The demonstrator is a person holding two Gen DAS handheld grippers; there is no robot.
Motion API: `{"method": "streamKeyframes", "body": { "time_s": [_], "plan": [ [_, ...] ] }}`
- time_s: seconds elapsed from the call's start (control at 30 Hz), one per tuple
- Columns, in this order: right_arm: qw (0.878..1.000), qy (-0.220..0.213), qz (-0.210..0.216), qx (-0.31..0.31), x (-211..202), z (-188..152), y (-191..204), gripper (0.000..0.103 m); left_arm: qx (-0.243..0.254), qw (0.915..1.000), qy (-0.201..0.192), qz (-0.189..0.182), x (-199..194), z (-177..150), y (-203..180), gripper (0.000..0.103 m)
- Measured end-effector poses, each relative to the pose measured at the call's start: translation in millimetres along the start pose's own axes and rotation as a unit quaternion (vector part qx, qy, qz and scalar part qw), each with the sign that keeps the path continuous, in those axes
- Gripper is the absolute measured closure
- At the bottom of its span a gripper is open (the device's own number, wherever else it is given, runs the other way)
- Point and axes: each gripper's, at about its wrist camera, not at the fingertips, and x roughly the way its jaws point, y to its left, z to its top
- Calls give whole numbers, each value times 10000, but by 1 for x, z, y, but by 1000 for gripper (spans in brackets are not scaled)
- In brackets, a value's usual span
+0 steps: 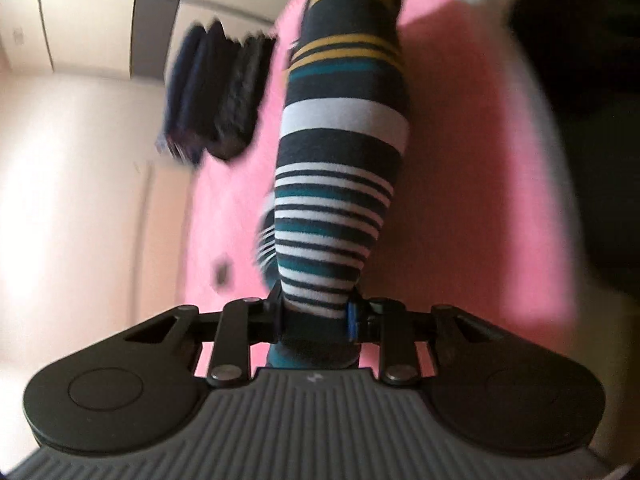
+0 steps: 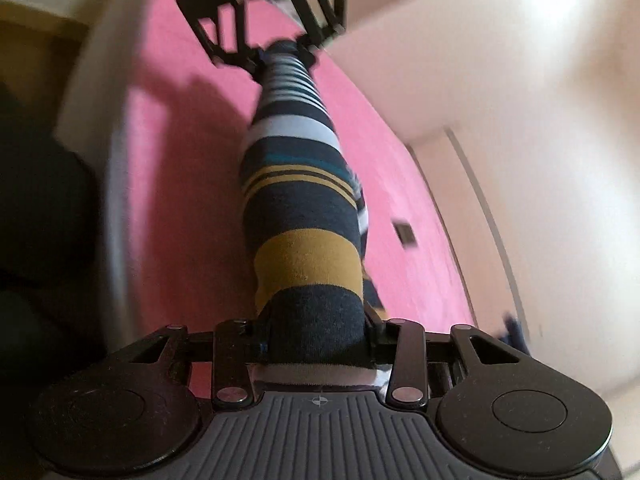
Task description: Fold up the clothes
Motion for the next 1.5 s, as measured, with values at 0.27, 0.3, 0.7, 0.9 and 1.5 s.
{"method": "streamKeyframes", "body": {
  "time_s": [0.27, 0.3, 0.7, 0.9, 1.5],
  "plan": [
    [9988, 351, 323, 74, -14, -18, 28, 59, -1098, 9936, 210, -152, -36, 16, -56, 69],
    [9987, 370, 314, 168, -15, -18, 27, 57, -1226, 9920, 231, -182, -40, 13, -55, 69],
    [9475, 930, -153, 3056, -48, -57, -7, 32, -4579, 8850, 637, -544, -85, -95, 42, 68],
    [8018, 36, 255, 5971, -47, -88, -86, 32, -5991, 7961, 38, -856, -35, -108, 109, 56],
    [7030, -325, 913, 7045, 44, -102, -140, 95, -6265, 7593, -715, -1610, 67, -88, 135, 99]
  ]
}}
